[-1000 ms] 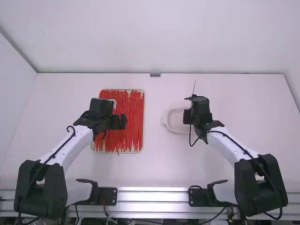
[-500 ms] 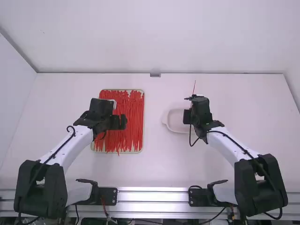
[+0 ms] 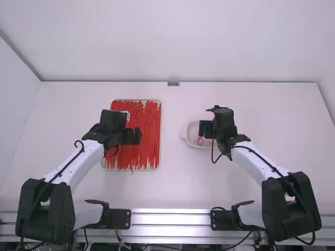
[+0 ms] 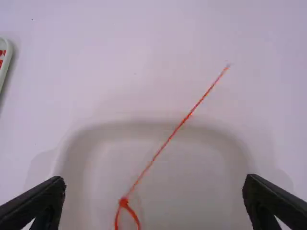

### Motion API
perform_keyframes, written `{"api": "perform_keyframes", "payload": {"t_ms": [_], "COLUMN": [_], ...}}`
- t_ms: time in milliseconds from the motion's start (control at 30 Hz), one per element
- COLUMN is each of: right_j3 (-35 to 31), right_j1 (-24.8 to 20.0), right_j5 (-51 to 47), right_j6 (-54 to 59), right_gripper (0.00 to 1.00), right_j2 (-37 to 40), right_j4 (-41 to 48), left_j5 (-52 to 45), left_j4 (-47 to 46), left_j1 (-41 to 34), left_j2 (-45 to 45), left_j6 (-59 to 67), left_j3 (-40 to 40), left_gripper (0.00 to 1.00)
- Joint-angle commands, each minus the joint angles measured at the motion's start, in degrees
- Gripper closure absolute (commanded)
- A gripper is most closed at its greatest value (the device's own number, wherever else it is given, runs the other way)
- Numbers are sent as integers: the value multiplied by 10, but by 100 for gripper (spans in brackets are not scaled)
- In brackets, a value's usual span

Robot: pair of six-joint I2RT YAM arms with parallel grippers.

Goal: Fasten the cable tie

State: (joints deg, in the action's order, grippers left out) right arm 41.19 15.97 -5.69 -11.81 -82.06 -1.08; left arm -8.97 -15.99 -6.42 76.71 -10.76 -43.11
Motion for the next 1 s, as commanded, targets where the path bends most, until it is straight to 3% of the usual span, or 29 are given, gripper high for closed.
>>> {"api": "perform_keyframes", "payload": {"t_ms": [0,967], "right_j3": [12,13], "right_j1": [2,2], "right_j5": [-2,-3], "right_j6": [-1,-3], "right_gripper": [2,2], "right_j2": [-1,39], "right_j4": [0,-11], "left_j5": [-4,5], "left_j4": [-3,15], "left_j1": [0,0], "left_j2": [0,-4], "left_j6": [0,27], "left_j3": [4,4], "left_gripper": [1,1]}}
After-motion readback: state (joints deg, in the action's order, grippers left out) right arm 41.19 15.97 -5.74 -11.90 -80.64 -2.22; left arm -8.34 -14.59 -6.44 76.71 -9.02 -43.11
